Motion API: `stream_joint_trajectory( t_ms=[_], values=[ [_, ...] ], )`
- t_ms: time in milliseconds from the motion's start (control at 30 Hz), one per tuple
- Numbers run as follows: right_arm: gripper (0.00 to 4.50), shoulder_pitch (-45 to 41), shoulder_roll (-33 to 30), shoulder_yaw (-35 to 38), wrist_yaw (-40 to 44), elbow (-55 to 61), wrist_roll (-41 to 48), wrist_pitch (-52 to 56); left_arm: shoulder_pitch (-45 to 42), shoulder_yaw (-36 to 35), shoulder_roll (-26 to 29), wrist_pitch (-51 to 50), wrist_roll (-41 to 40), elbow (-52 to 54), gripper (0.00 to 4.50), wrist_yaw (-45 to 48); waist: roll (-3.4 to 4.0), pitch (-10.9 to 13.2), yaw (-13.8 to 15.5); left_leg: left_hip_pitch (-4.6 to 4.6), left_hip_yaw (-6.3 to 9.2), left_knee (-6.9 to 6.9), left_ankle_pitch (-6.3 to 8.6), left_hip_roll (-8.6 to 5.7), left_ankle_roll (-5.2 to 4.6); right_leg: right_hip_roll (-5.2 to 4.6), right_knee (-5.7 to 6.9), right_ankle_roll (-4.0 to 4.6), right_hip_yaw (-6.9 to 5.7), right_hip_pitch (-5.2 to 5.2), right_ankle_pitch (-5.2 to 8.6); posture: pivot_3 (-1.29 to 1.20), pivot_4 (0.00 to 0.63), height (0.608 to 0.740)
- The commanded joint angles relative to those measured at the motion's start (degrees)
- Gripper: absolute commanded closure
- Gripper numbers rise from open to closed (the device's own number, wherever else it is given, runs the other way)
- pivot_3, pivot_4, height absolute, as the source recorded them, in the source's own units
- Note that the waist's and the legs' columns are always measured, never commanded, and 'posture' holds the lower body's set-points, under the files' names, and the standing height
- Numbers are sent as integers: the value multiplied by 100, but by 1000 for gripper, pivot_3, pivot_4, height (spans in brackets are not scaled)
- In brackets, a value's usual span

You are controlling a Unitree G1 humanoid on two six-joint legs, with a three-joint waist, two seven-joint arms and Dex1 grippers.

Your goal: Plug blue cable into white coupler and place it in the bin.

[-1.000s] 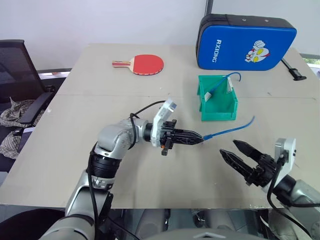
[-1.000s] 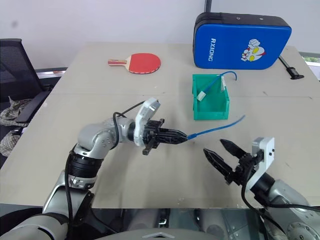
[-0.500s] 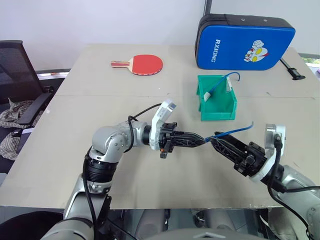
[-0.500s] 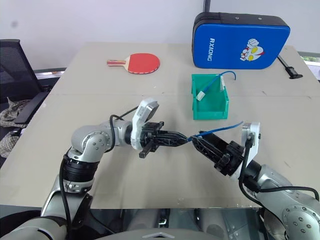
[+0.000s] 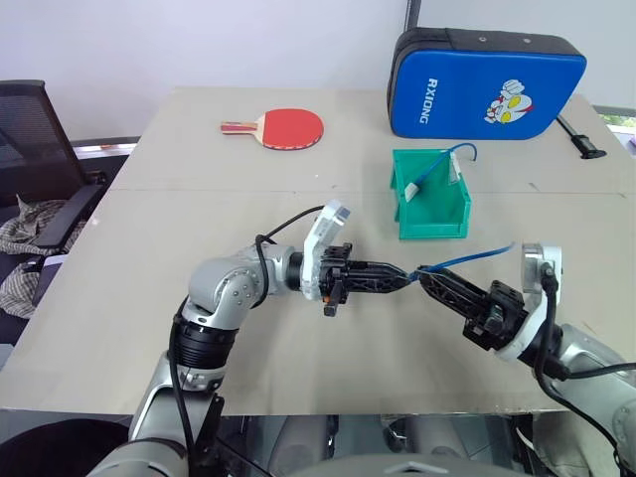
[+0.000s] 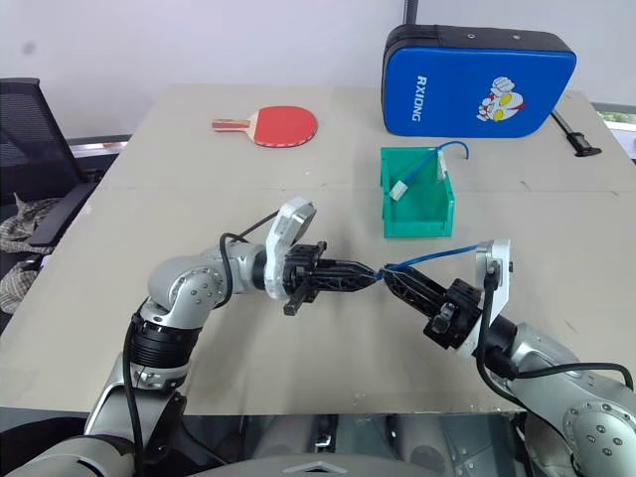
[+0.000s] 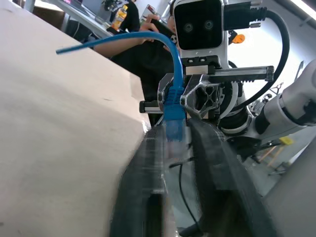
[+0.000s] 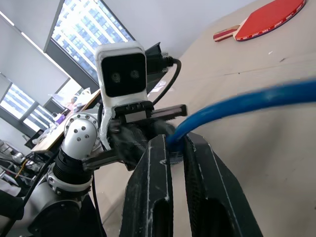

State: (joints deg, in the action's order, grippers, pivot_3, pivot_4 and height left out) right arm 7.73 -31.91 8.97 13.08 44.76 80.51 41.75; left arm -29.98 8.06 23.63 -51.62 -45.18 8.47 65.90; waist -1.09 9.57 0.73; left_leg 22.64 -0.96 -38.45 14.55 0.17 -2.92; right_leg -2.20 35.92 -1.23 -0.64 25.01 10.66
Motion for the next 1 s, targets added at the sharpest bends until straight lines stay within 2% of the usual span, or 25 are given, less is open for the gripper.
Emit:
stream_joint_trajectory(
  t_ms=[33,100,333,400,633,800,1000],
  values=[
    [4500,-137,-52,72,145,-22,-166,-205,178,-263,209,582,373,236,1953,-264,0,0,-12,0,-1,0,0,0,0,1,0,0,2,0,0,0,150,731],
    [4500,-152,-52,105,252,-109,-394,-289,362,-446,405,959,651,317,1017,-465,0,0,-17,-3,-5,1,0,4,0,5,0,0,6,1,0,0,150,731],
    [4500,-225,39,150,649,-578,-921,-558,1361,-1260,1042,2639,1899,422,1017,-1334,0,0,2,-3,-10,4,1,9,0,3,-1,1,12,3,0,0,150,731],
    [4500,-298,95,58,738,-696,-1057,-589,1747,-1414,1077,2806,2051,588,1017,-1581,0,0,1,-3,-11,4,1,9,0,0,-2,1,12,4,0,0,150,731],
    [4500,-428,273,-147,930,-852,-1383,-563,2746,-1378,676,3178,2583,850,1017,-2551,-3,0,20,2,-13,5,1,8,-1,-41,-3,0,4,6,-1,0,150,731],
    [4500,-320,263,-116,958,-758,-1458,-509,2798,-1105,293,3139,2872,771,1017,-3063,-4,-1,15,2,-12,4,1,7,-1,-42,-3,-1,0,6,-1,0,150,731],
    [4500,-221,176,-20,908,-609,-1411,-458,2805,-858,93,3293,3184,484,1017,-3330,-4,-1,2,1,-14,5,2,7,-1,-37,-2,-1,1,6,-2,0,150,731]
  ],
)
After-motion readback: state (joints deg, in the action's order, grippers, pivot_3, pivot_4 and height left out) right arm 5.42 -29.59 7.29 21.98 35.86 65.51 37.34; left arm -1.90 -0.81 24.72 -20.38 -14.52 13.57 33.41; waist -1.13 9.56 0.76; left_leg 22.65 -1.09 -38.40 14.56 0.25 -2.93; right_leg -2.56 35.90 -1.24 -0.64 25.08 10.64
